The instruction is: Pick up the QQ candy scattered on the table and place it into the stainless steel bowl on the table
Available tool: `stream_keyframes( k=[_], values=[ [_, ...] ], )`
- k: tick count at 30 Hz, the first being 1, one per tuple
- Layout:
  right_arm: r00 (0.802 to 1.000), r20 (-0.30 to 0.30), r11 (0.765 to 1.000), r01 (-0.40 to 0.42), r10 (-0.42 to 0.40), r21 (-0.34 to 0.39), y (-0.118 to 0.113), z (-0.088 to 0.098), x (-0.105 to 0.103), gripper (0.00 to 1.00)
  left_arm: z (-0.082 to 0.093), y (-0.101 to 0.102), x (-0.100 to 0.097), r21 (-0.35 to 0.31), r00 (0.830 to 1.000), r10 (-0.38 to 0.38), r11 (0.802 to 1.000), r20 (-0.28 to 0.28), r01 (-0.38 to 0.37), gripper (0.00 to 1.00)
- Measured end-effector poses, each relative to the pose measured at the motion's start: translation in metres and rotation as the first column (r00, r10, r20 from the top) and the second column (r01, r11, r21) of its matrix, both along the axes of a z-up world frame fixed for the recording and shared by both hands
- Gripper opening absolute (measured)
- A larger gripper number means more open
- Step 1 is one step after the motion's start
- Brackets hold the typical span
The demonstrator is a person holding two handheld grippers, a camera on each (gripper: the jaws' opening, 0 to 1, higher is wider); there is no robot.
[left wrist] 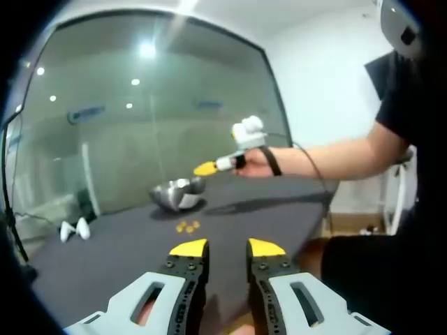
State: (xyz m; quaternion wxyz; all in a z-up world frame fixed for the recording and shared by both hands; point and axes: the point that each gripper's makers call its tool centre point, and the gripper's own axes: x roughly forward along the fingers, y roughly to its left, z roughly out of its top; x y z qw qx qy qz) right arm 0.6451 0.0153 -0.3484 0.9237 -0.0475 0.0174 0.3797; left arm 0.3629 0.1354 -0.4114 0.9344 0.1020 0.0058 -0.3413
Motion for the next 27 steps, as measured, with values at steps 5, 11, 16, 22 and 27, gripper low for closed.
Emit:
stream_keyframes(
  k=[5, 11, 16, 22, 27],
  values=[
    [0.998, 0.023, 0.999, 0.051, -0.051, 0.006, 0.007, 0.020, 0.025, 0.09, 0.000, 0.000, -0.002, -0.014, 1.000, -0.001, 1.000, -0.007, 0.001, 0.23],
    [0.994, -0.001, 0.993, 0.114, -0.114, 0.037, 0.017, 0.026, 0.043, 0.09, 0.000, -0.006, -0.003, -0.009, 1.000, -0.010, 1.000, -0.005, 0.010, 0.23],
    [0.989, -0.041, 0.987, 0.143, -0.140, 0.077, 0.014, 0.021, 0.061, 0.12, -0.004, -0.002, -0.002, -0.022, 1.000, -0.005, 1.000, -0.026, 0.004, 0.23],
    [0.989, -0.043, 0.986, 0.143, -0.140, 0.088, 0.007, 0.014, 0.062, 0.25, 0.003, -0.002, -0.001, -0.033, 1.000, -0.006, 0.999, -0.013, 0.006, 0.23],
    [0.991, -0.039, 0.988, 0.128, -0.125, 0.087, 0.002, 0.021, 0.058, 0.24, -0.002, -0.004, 0.000, -0.024, 1.000, -0.008, 1.000, -0.023, 0.008, 0.23]
  ],
)
